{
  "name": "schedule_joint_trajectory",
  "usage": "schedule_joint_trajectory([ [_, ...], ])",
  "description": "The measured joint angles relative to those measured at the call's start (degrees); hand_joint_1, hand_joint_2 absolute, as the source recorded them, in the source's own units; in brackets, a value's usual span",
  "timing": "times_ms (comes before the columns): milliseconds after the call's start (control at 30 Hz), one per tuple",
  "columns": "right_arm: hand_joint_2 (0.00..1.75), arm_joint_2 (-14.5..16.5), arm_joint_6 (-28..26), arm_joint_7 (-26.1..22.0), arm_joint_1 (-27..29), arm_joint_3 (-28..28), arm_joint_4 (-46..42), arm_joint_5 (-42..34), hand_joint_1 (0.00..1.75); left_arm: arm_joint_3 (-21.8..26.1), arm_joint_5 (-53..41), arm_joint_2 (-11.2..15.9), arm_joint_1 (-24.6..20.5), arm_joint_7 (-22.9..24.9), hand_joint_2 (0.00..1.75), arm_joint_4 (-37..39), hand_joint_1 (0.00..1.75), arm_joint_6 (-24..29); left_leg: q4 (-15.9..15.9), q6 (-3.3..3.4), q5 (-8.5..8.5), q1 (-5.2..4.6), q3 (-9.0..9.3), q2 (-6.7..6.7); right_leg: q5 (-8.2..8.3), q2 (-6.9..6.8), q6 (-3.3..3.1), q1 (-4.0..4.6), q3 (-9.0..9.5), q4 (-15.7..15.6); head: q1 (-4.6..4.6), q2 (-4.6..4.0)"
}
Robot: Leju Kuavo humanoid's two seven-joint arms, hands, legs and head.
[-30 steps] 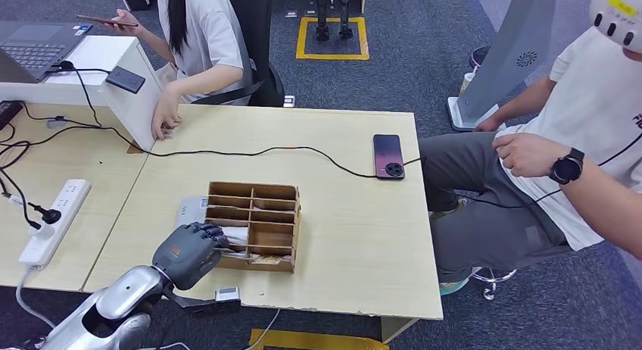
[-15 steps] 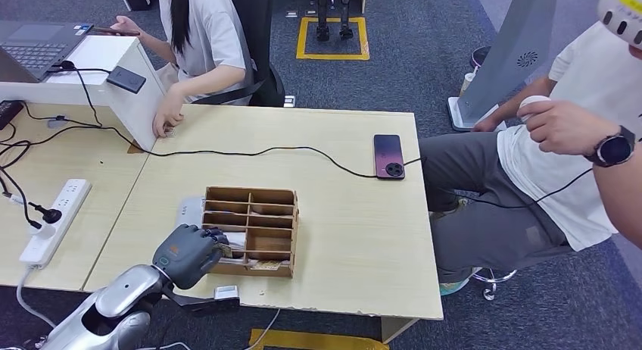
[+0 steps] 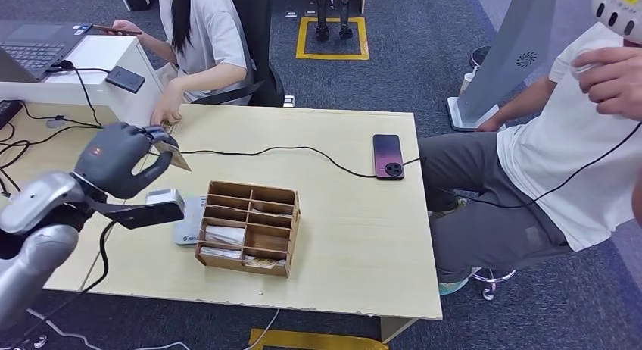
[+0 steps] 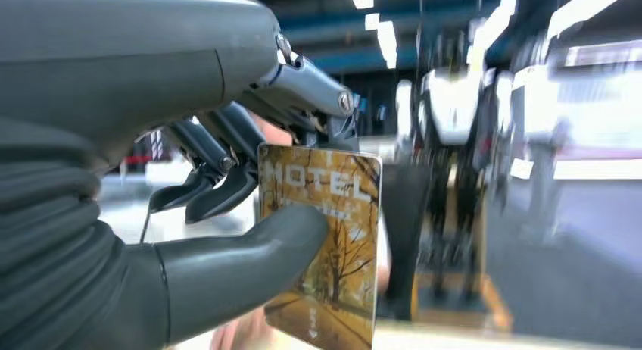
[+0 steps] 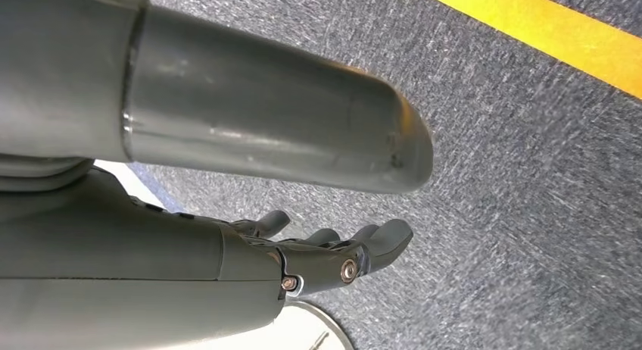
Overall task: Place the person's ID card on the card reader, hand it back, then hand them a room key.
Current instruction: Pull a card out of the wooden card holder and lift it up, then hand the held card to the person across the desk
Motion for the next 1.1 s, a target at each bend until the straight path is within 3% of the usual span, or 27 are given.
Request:
schedule_joint_trajectory([
  [167,0.0,0.0,0.65,1.25,0.29,-0.5,0.0,0.17,0.0,5.52,2.67,2.72,-3.85,1.12,1.75,-3.45,1.75,-2.19,-0.01,-0.01,-0.01,-0.02,0.01,0.01,-0.02,0.02,-0.01,-0.01,-0.03,0.0,0.0,0.0],
  [300,0.0,0.0,0.9,1.87,0.28,-0.56,0.0,0.27,0.0,6.48,-3.88,1.6,-3.57,2.73,1.75,-2.25,1.75,0.5,-0.01,-0.01,-0.01,-0.04,0.01,-0.01,-0.02,-0.01,-0.01,-0.02,-0.06,-0.02,-0.01,0.0],
  [400,0.0,0.01,0.66,1.71,0.16,-0.53,0.0,0.27,0.0,6.3,-9.3,-2.46,-4.01,5.1,1.75,2.59,1.75,4.16,0.0,0.0,0.02,-0.09,0.04,-0.03,0.0,-0.04,0.0,-0.06,-0.04,-0.03,-0.01,0.0],
  [533,0.0,0.02,0.09,1.51,-0.38,-0.22,0.0,0.29,0.0,4.05,-14.69,-10.9,-5.86,9.07,1.75,12.87,1.75,8.48,0.01,0.04,0.11,-0.13,0.03,-0.08,0.1,-0.1,0.06,-0.1,0.0,-0.04,0.0,-0.01],
  [733,0.0,0.02,-0.1,1.45,-0.8,1.14,0.0,0.29,0.0,2.12,-16.57,-20.63,-10.7,12.93,1.75,26.81,1.75,12.13,0.07,0.08,0.13,-0.14,-0.02,-0.04,0.15,-0.03,0.09,-0.11,-0.03,-0.04,0.01,0.0],
  [900,0.0,0.02,-0.02,2.02,-0.8,2.2,0.0,0.25,0.0,2.11,-17.69,-24.46,-14.23,13.76,1.75,33.98,1.75,14.41,0.06,0.08,0.12,-0.13,-0.05,-0.02,0.14,-0.01,0.08,-0.1,-0.07,-0.04,0.0,0.0],
  [1100,0.0,0.02,-0.02,2.46,-0.67,2.32,0.0,0.12,0.0,2.11,-18.32,-25.78,-15.09,13.77,1.75,37.84,1.75,15.72,0.05,0.08,0.13,-0.11,-0.06,-0.01,0.14,0.01,0.08,-0.08,-0.1,-0.03,-0.01,0.0],
])
